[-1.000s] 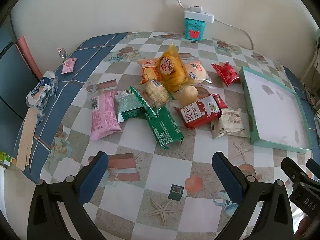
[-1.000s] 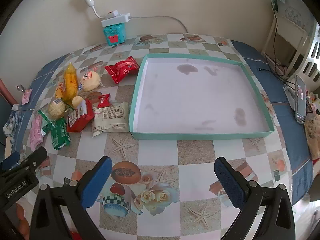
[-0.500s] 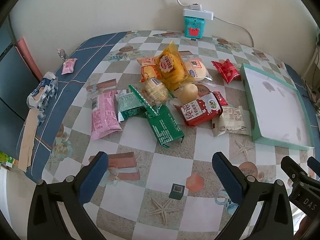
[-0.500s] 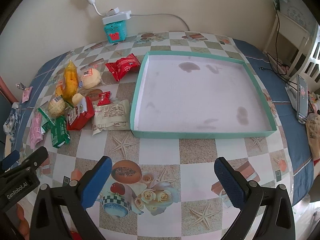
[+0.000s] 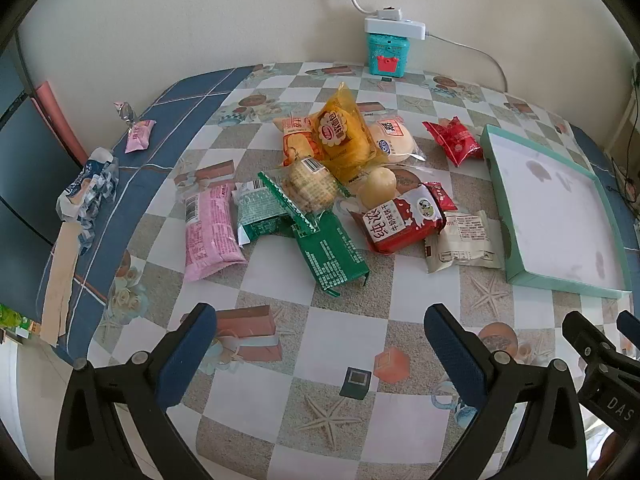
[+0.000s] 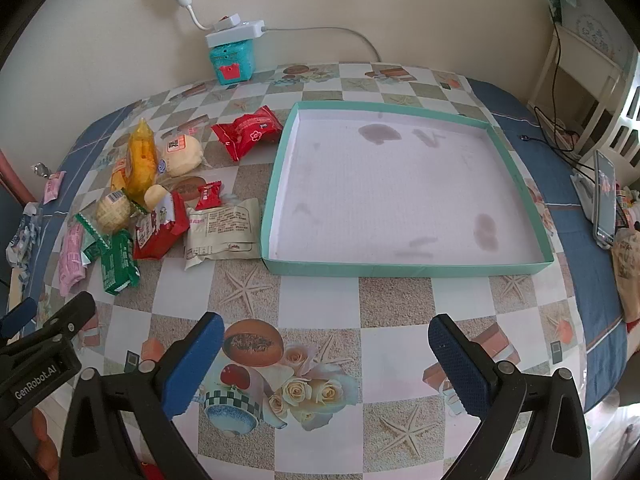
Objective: Organize snacks
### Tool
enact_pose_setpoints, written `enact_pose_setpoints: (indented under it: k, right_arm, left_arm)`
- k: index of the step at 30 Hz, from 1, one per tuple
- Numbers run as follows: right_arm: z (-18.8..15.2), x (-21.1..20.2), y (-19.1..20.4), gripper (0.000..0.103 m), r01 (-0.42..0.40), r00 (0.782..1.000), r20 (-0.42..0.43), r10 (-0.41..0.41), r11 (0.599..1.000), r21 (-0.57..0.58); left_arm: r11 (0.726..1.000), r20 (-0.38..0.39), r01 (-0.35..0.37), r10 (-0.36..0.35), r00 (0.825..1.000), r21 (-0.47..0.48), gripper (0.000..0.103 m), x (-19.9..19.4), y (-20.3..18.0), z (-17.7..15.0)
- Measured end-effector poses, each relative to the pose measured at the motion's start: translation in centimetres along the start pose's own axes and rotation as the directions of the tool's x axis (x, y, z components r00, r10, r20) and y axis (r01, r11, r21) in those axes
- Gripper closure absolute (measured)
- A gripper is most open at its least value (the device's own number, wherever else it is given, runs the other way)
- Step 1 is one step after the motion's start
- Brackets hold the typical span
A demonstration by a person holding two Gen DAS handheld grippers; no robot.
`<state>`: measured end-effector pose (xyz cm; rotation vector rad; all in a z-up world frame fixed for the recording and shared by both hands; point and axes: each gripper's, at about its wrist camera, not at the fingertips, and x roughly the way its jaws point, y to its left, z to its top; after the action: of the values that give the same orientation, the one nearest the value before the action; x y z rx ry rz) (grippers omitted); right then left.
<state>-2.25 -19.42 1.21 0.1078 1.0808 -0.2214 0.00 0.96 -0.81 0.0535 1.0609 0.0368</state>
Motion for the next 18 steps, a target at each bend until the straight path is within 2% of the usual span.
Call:
enact_pose_setpoints:
  k: [18]
  right_arm:
    - [-0.1,0.29,0.27,0.0,0.005,1.0,-0.011,-0.005,1.0,-0.017]
  left_arm:
    - [1.0,0.0,-0.012,0.012,1.0,0.009,0.0,0.12,-0.1,-0.12]
